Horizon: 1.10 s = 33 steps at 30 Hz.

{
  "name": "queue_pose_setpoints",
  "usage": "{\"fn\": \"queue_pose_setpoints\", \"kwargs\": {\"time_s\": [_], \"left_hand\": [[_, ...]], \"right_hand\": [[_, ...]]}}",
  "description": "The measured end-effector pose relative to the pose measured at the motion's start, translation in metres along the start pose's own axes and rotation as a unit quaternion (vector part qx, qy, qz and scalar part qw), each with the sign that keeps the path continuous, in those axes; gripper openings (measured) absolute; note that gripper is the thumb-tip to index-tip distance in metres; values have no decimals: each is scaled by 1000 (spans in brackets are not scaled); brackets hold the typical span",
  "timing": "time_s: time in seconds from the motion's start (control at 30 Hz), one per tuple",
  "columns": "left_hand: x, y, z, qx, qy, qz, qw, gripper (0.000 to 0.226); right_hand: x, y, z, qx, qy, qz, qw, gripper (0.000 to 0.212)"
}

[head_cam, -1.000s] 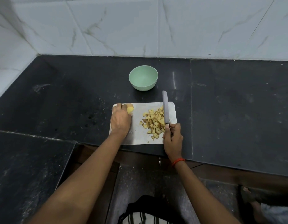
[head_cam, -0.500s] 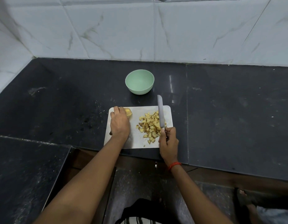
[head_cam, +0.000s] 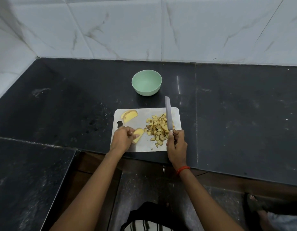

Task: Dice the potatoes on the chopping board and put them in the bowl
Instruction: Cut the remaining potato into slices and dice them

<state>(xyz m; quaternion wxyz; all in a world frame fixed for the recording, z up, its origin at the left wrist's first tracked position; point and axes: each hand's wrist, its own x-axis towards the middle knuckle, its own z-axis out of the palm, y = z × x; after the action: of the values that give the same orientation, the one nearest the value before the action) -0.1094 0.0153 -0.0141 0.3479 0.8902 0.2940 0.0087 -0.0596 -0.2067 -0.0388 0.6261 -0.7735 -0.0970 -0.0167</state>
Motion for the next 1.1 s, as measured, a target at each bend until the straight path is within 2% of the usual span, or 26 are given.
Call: {"fn": "queue_pose_setpoints", "kwargs": {"time_s": [0.1, 0.2, 0.27, 0.37, 0.47, 0.57, 0.67, 0.8, 0.93, 1.1], "left_hand": [[-1, -2, -1, 28, 14, 21, 999, 43], [2, 0, -9, -1, 13, 24, 1000, 55], [5, -3, -17, -10, -42, 57, 997, 61], [13, -9, -25, 34, -181, 133, 974, 78], [22, -16, -22, 71, -210, 186, 957, 74], [19, -16, -17, 86, -170, 199, 961, 67], [7, -7, -3, 67, -76, 162, 982, 72], [-9, -12, 16, -14, 26, 136, 990, 78], [-17, -33, 18, -61, 65, 179, 980, 66], [-15, -32, 23, -27, 85, 210, 974, 54]], "right_hand": [[0, 1, 1, -1, -2, -1, 1000, 11], [-1, 1, 1, 0, -1, 0, 1000, 10], [-2, 0, 2, -1, 2, 1, 1000, 11], [-1, 0, 2, -4, 5, -1, 1000, 10], [-2, 4, 3, -9, 4, 4, 1000, 8], [-2, 3, 3, -9, 5, 9, 1000, 7], [-2, 2, 3, -21, 7, 9, 1000, 7], [-2, -2, 3, -52, -2, 6, 999, 9], [-5, -10, 7, -134, -18, -35, 990, 10], [-23, -27, 29, -237, -59, -53, 968, 8]]}}
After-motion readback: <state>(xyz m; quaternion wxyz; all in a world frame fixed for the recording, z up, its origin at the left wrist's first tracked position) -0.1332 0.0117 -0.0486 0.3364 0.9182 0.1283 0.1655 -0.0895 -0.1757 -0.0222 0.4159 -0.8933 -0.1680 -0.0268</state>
